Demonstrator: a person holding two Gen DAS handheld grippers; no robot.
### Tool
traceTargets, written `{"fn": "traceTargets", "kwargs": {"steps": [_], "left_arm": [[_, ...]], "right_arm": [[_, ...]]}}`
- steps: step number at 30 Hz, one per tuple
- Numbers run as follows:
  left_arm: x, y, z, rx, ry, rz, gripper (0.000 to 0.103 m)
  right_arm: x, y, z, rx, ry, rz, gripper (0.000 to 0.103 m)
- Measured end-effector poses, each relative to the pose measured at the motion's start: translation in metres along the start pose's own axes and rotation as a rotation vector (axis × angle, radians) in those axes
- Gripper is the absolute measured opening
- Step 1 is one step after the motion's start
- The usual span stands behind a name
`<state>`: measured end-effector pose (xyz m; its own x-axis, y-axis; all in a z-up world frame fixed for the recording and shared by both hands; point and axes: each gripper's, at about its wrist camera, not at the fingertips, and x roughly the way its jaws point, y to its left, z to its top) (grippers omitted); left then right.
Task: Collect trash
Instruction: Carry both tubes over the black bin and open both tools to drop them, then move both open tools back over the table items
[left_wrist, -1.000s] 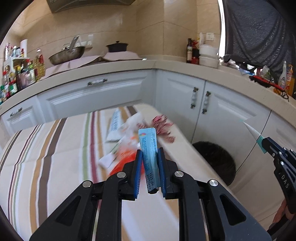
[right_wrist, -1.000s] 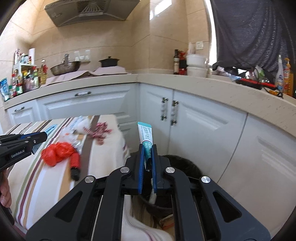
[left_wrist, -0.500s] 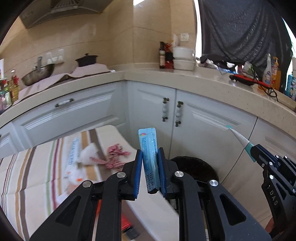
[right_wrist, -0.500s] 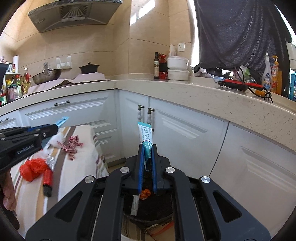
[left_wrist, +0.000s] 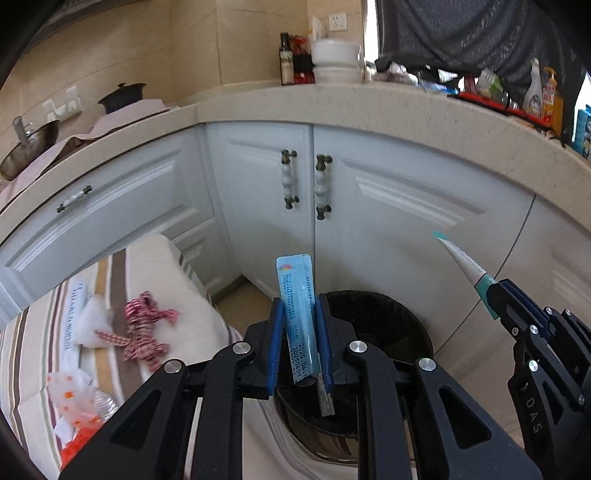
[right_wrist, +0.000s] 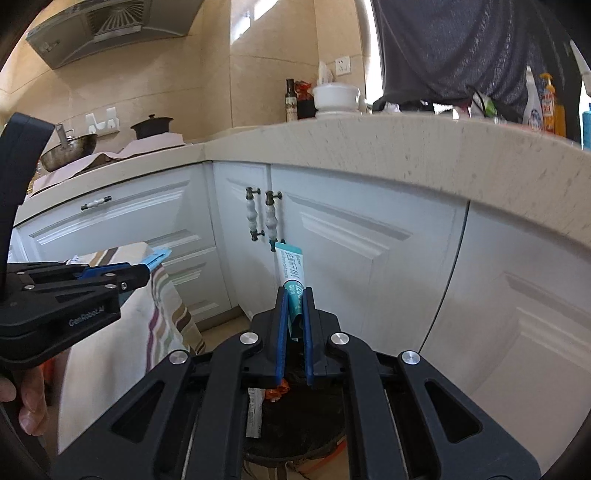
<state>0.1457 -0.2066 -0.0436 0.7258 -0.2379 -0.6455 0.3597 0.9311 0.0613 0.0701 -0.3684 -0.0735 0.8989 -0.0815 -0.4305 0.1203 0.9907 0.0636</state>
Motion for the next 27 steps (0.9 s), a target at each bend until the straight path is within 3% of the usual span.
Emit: {"fn": "traceTargets", "kwargs": {"steps": [6, 8, 11, 17, 27], "left_arm": [[0.027, -0.012, 0.002, 0.026, 0.049, 0.016, 0.020], [0.035, -0.012, 0.003, 0.027, 0.069, 0.016, 0.022], [0.044, -0.012, 0.002, 0.014, 0.086, 0.018, 0.038], [0.047, -0.008, 0.003, -0.008, 0.081, 0.025, 0.055], [0.019, 0.012, 0.005, -0.059, 0.040, 0.027, 0.065]], "right_arm": [[0.029, -0.010, -0.006, 0.027, 0.029, 0.002, 0.009], [0.037, -0.013, -0.008, 0.038, 0.036, 0.000, 0.014], [0.047, -0.018, -0.010, 0.052, 0.048, -0.003, 0.017], [0.051, -0.022, -0.010, 0.067, 0.047, -0.010, 0.024], [0.029, -0.012, 0.001, 0.060, 0.030, 0.008, 0.026]]}}
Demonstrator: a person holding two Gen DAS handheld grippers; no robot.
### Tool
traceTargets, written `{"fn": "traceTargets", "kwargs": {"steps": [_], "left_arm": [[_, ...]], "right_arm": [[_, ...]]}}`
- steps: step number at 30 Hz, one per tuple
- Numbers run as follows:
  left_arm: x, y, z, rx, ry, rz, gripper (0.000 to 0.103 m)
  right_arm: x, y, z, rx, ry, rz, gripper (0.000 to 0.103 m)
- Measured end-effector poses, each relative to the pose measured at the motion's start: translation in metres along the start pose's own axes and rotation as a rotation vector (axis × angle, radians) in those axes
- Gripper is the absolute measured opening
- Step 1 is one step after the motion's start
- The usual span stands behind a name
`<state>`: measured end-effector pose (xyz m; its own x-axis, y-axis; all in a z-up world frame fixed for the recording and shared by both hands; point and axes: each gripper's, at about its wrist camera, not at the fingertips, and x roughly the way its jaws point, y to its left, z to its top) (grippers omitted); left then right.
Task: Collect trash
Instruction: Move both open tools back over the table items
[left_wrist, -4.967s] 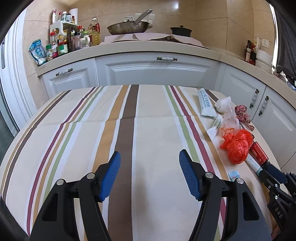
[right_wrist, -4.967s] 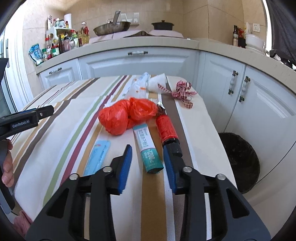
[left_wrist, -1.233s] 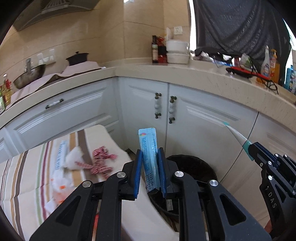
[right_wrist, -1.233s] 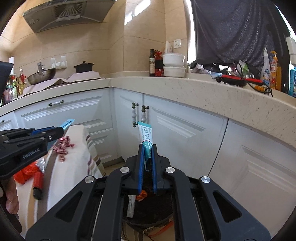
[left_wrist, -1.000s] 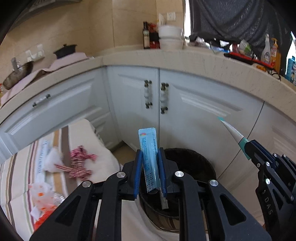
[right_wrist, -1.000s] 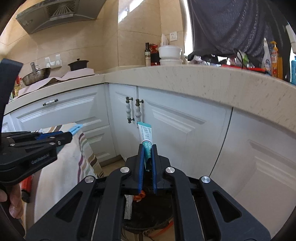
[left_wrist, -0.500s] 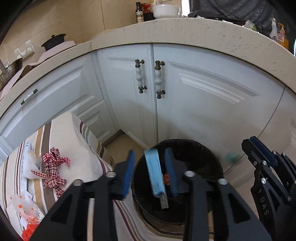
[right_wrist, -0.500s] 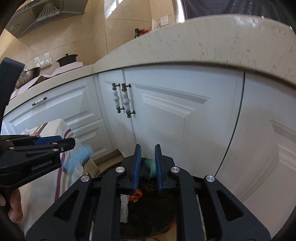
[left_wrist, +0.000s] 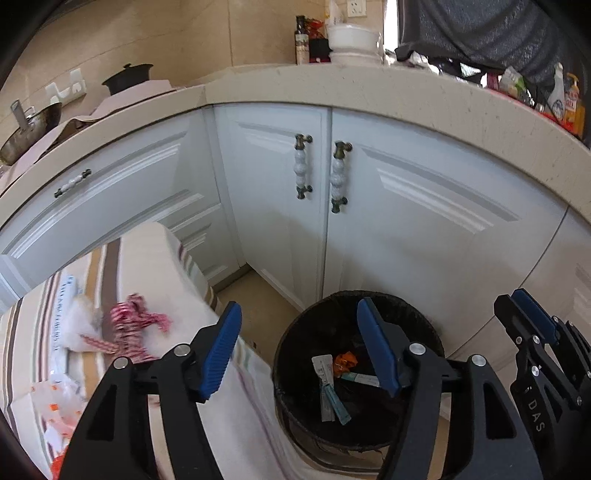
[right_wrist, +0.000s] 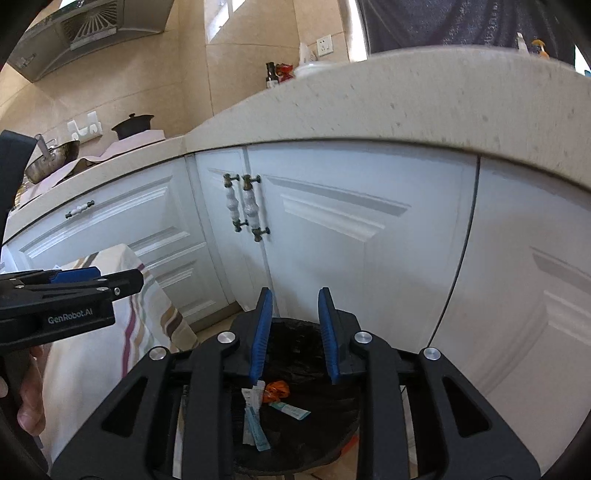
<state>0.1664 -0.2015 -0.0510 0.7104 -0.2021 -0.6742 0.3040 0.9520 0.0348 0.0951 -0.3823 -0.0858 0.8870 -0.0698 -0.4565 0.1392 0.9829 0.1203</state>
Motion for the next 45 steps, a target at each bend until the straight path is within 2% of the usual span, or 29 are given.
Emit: {"fn": "traceTargets", "kwargs": {"steps": [2, 5, 11, 21, 35, 45], "left_arm": [[-0.014, 0.008, -0.003, -0.008, -0.019, 0.010, 0.069], [-0.031, 0.023, -0.009, -0.019, -0.044, 0.033, 0.070], [-0.068, 0.066, -0.026, -0.057, -0.081, 0.108, 0.071], [-0.127, 0.139, -0.065, -0.134, -0.143, 0.286, 0.073], [-0.155, 0.212, -0.128, -0.277, -0.076, 0.426, 0.074], [-0.155, 0.231, -0.147, -0.328, -0.047, 0.422, 0.074]], "right_arm": [[-0.009, 0.009, 0.003, -0.007, -0.009, 0.014, 0.028], [-0.021, 0.022, 0.007, -0.012, -0.023, 0.041, 0.036], [-0.042, 0.060, 0.011, -0.038, -0.036, 0.127, 0.036], [-0.072, 0.126, 0.004, -0.113, -0.028, 0.251, 0.036], [-0.089, 0.201, -0.029, -0.237, 0.050, 0.374, 0.036], [-0.087, 0.221, -0.037, -0.284, 0.115, 0.374, 0.036]]}}
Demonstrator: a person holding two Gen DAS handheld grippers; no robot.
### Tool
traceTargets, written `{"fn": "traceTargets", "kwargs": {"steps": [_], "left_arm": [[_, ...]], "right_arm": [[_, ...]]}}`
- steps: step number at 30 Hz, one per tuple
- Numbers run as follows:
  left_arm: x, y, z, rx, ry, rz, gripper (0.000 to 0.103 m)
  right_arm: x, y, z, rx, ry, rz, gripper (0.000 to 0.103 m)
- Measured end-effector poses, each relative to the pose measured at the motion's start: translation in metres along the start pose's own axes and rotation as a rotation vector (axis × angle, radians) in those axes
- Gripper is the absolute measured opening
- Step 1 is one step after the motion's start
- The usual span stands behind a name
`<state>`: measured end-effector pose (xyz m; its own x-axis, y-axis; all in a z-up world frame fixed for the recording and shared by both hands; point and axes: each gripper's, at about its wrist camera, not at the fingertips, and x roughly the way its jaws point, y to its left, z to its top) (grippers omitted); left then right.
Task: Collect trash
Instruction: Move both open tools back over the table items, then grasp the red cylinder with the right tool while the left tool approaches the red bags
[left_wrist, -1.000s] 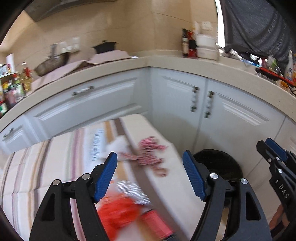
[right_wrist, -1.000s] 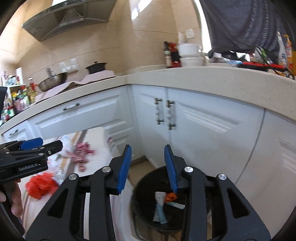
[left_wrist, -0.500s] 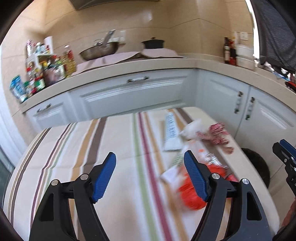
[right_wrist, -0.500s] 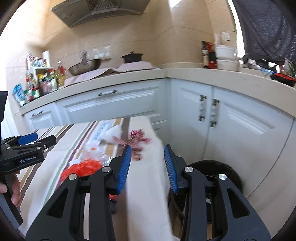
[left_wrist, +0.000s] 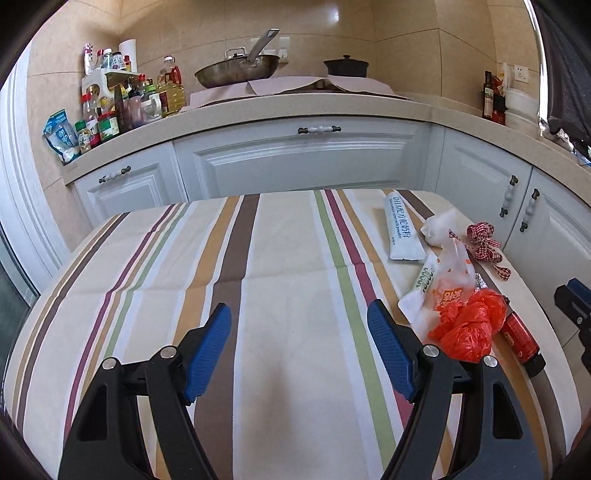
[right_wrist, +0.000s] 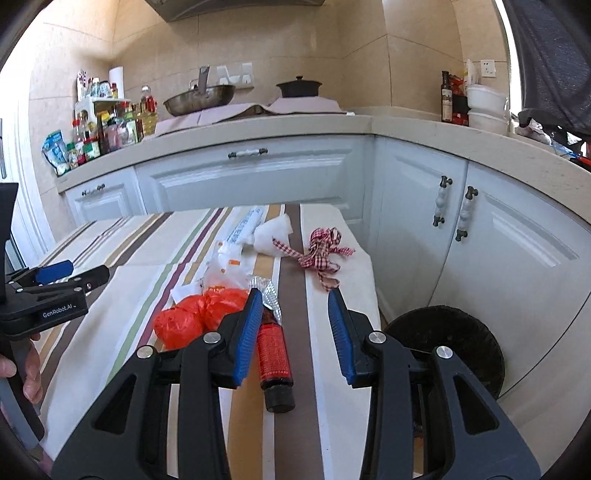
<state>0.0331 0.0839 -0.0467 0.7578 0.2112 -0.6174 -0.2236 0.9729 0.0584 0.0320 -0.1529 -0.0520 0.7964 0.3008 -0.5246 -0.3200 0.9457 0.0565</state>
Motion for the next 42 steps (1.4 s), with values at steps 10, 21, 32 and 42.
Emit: {"fn": "traceTargets", "kwargs": {"steps": [10, 21, 32, 42], "left_arm": [[0.007, -0.012, -0.007, 0.007, 0.034, -0.069, 0.074], [0.009, -0.031, -0.012, 0.032, 0.055, -0.140, 0.074], [0.004, -0.071, -0.011, 0.109, 0.036, -0.216, 0.077], [0.020, -0.100, -0.011, 0.160, 0.103, -0.277, 0.055]], "right_arm": [[0.028, 0.009, -0.010, -0.028, 0.186, 0.015, 0.036], [0.034, 0.014, -0.021, -0.047, 0.237, 0.042, 0.023], [0.019, -0.006, -0.017, 0.002, 0.178, 0.040, 0.023], [0.018, -0.032, -0.017, 0.057, 0.155, 0.037, 0.023]]}}
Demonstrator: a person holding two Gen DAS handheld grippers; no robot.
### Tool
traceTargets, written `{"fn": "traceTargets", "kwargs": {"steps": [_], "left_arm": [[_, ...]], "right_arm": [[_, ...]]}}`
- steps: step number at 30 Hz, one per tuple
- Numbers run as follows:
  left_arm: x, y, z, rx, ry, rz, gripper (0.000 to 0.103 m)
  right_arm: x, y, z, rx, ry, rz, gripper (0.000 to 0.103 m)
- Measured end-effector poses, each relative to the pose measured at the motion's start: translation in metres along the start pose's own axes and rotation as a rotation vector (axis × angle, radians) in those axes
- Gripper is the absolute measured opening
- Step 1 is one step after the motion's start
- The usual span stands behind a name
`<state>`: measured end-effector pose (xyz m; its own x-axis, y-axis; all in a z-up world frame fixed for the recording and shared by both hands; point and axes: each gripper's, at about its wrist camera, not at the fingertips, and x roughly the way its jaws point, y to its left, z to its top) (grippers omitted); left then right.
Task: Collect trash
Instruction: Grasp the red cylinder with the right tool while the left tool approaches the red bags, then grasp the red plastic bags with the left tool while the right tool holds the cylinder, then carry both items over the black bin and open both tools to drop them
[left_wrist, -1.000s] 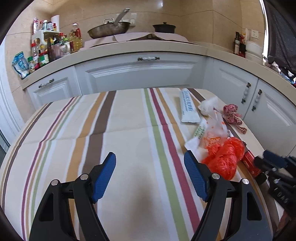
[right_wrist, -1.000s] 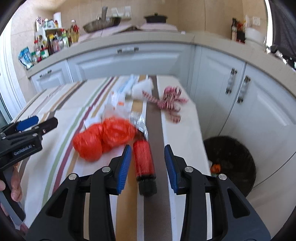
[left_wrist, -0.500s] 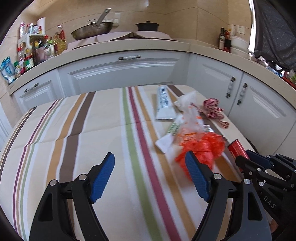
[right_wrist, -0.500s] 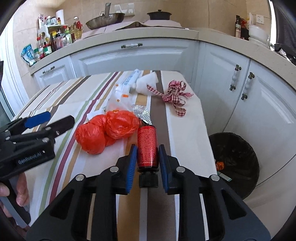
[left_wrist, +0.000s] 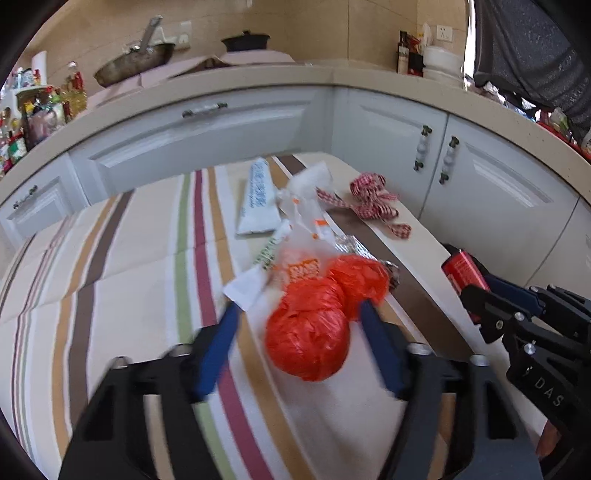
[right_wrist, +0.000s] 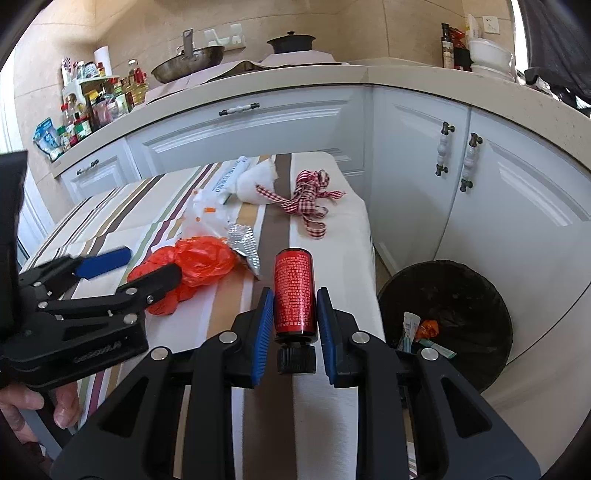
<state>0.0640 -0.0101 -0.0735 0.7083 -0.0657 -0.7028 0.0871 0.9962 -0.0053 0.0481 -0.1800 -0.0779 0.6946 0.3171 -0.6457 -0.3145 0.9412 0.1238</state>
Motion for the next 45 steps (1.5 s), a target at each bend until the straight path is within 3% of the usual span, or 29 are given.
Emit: {"fn": "traceTargets", "kwargs": {"steps": [2, 5, 14, 25, 38, 45], "left_arm": [[0.002, 0.000, -0.001, 0.001, 0.013, -0.015, 0.042], [-0.001, 0.001, -0.003, 0.001, 0.003, -0.015, 0.038], [-0.025, 0.000, -0.008, 0.033, -0.074, 0.042, 0.037], [-0.061, 0.026, -0.006, -0.031, -0.150, 0.085, 0.037], [-0.092, 0.063, 0.000, -0.134, -0.247, 0.218, 0.037], [-0.103, 0.066, 0.009, -0.144, -0.284, 0.222, 0.037]], "right_arm": [[0.000, -0.002, 0.000, 0.005, -0.003, 0.002, 0.023], [-0.001, -0.004, 0.000, 0.010, -0.009, 0.005, 0.023], [-0.011, 0.002, 0.001, -0.001, -0.046, 0.007, 0.023], [-0.032, 0.024, 0.011, -0.052, -0.126, 0.017, 0.023], [-0.056, 0.049, 0.028, -0.117, -0.226, 0.018, 0.023], [-0.070, 0.047, 0.041, -0.121, -0.280, 0.000, 0.023]]}}
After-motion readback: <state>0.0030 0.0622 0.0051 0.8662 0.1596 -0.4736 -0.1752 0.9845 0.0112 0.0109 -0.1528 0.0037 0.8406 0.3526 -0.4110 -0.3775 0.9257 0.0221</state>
